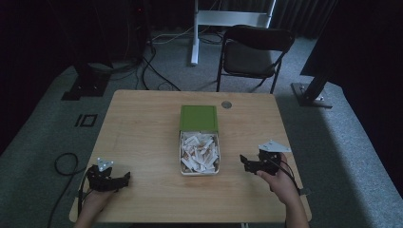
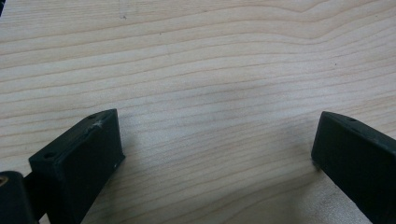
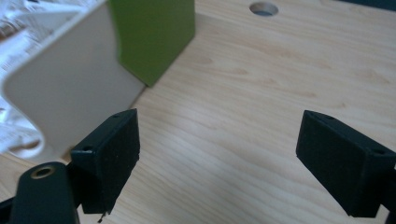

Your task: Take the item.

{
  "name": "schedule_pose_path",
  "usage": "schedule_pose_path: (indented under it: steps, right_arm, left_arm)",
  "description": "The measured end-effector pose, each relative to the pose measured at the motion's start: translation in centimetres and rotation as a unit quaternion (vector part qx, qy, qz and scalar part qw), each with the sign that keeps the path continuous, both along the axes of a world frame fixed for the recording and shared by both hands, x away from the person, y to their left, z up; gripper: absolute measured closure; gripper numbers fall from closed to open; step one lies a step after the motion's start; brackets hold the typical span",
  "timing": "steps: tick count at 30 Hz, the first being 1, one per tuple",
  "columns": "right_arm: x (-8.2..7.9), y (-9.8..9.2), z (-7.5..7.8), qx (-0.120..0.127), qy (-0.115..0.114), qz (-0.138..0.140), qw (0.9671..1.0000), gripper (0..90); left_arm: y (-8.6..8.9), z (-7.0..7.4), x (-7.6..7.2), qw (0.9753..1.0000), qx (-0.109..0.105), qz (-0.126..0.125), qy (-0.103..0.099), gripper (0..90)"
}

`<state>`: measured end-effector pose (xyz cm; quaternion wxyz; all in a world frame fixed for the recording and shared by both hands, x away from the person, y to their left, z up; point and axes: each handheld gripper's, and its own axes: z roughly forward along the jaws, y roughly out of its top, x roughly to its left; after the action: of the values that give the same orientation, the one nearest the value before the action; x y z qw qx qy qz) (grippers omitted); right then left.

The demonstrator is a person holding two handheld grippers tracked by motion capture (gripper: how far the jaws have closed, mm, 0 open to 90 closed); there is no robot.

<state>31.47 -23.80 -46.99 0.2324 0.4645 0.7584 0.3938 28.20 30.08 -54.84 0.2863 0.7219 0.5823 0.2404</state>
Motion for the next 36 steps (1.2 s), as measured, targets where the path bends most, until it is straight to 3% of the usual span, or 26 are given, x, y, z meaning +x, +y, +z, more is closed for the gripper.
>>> schedule_pose_path:
  steps: [8, 19, 36]
  right_arm:
    - [0.7, 1.2, 1.5, 0.007, -0.012, 0.014, 0.9998, 13.6]
    - [1.8, 4.6, 3.9, 0.008, -0.031, 0.055, 0.998, 14.1]
    - [2.6, 8.4, 4.7, 0.005, -0.033, 0.106, 0.9938, 15.7]
  left_arm:
    - [0.0, 0.0, 0.0, 1.0, 0.0, 0.0, 0.0, 2.6]
    - [0.0, 0.0, 0.0, 1.0, -0.001, 0.001, 0.0, 2.6]
    - [0.0, 0.0, 0.0, 1.0, 0.0, 0.0, -0.001, 2.6]
